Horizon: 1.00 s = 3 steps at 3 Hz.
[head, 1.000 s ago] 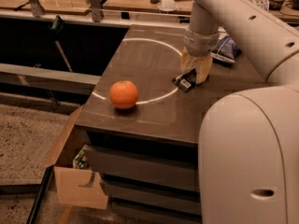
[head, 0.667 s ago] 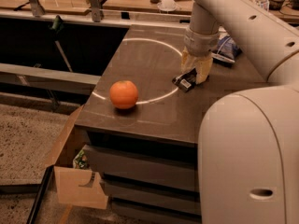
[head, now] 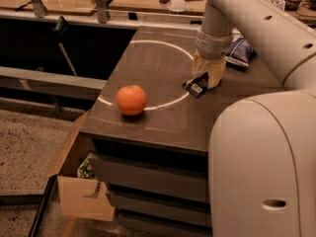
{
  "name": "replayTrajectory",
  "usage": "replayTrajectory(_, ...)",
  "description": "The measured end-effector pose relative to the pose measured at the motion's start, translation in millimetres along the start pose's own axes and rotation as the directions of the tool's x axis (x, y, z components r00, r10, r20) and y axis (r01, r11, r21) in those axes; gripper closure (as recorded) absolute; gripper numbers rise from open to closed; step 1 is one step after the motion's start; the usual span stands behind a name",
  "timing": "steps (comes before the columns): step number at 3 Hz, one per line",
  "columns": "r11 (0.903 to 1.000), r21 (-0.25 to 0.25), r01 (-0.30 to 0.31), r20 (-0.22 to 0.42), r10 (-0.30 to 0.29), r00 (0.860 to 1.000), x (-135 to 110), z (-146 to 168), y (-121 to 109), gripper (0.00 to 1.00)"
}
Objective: Pick rxbar chocolate
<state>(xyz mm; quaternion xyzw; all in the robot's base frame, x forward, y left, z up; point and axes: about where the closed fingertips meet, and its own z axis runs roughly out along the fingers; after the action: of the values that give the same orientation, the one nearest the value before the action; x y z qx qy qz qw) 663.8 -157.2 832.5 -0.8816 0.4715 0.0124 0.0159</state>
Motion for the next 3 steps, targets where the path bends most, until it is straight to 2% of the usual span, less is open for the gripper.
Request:
replayTrajectory(1,1.0,0.0,-0.001,-0.001,0.001,1.0,0.4,-1.2,0.4,0.71)
replayTrajectory(2,0.9998,0.02,-0.008,0.003,0.008,1.0,0.2,-6.9,-0.1,0.92)
replayTrajectory(3,0.9515,0.298,-0.077,0.116,0.044,0.992,-9.8,-95.2,15.7,1.0)
